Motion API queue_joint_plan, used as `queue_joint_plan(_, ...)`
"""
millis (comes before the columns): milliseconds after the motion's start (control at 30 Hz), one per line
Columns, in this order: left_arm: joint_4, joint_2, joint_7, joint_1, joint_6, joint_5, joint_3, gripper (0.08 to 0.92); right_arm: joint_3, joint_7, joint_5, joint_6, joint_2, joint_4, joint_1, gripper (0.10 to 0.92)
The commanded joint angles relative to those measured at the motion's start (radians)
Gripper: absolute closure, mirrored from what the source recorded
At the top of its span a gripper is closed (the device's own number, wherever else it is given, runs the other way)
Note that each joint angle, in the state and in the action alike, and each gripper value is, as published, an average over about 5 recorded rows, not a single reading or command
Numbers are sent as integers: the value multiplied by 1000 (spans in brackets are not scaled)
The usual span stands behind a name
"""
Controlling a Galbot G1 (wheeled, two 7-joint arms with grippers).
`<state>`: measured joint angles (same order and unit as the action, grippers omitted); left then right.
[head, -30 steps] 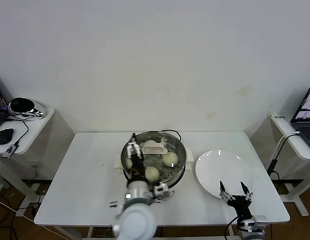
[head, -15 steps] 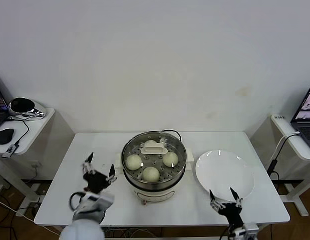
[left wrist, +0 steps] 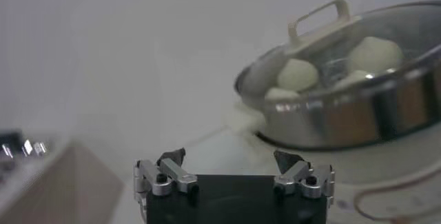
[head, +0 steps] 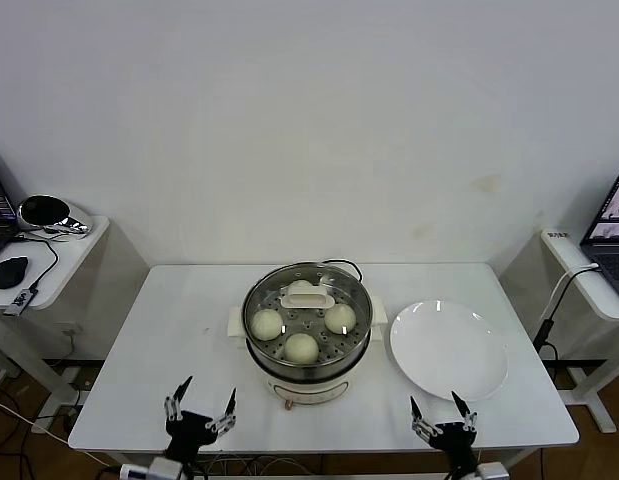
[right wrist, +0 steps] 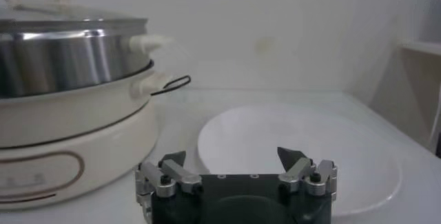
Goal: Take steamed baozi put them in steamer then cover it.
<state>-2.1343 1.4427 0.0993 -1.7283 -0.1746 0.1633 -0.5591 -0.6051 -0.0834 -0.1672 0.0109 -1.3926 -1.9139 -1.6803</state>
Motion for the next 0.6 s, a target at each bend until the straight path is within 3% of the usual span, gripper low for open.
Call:
queue_joint_plan(33,28,11,-23,-128,34,-129,-40,177,17,1,36,33,-1,-63,-35,203)
queue_joint_plan(600,-58,34,-17,-138,7,-135,-47,177,16,-3,101,57,3,-96,-37,203)
